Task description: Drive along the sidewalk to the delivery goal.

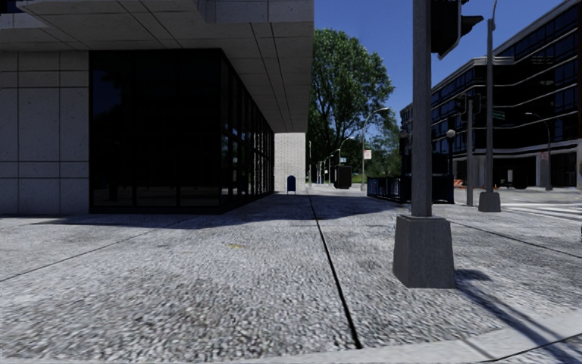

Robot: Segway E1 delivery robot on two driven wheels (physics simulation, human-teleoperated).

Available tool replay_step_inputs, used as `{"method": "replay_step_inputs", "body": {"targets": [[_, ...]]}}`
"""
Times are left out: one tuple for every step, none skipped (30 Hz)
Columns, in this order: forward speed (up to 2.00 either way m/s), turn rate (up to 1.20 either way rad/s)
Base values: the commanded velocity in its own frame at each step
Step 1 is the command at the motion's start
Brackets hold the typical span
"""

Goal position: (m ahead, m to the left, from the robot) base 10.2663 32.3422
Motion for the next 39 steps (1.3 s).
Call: {"method": "replay_step_inputs", "body": {"targets": [[2.0,0.0],[2.0,0.0],[2.0,0.0],[2.0,0.0],[2.0,0.0],[2.0,0.0],[2.0,0.0],[2.0,0.0],[2.0,0.0],[2.0,0.0],[2.0,0.0],[2.0,0.0],[2.0,0.0],[2.0,0.0],[2.0,0.0],[2.0,0.0],[2.0,0.0],[2.0,0.0],[2.0,0.0],[2.0,0.0],[2.0,0.0],[2.0,0.0],[2.0,0.0],[2.0,0.0],[2.0,0.0],[2.0,0.0],[2.0,0.0],[2.0,0.0],[2.0,0.0],[2.0,0.0],[2.0,0.0],[2.0,0.0],[2.0,0.0],[2.0,0.0],[2.0,0.0],[2.0,0.0],[2.0,0.09],[2.0,0.29],[2.0,0.29]]}}
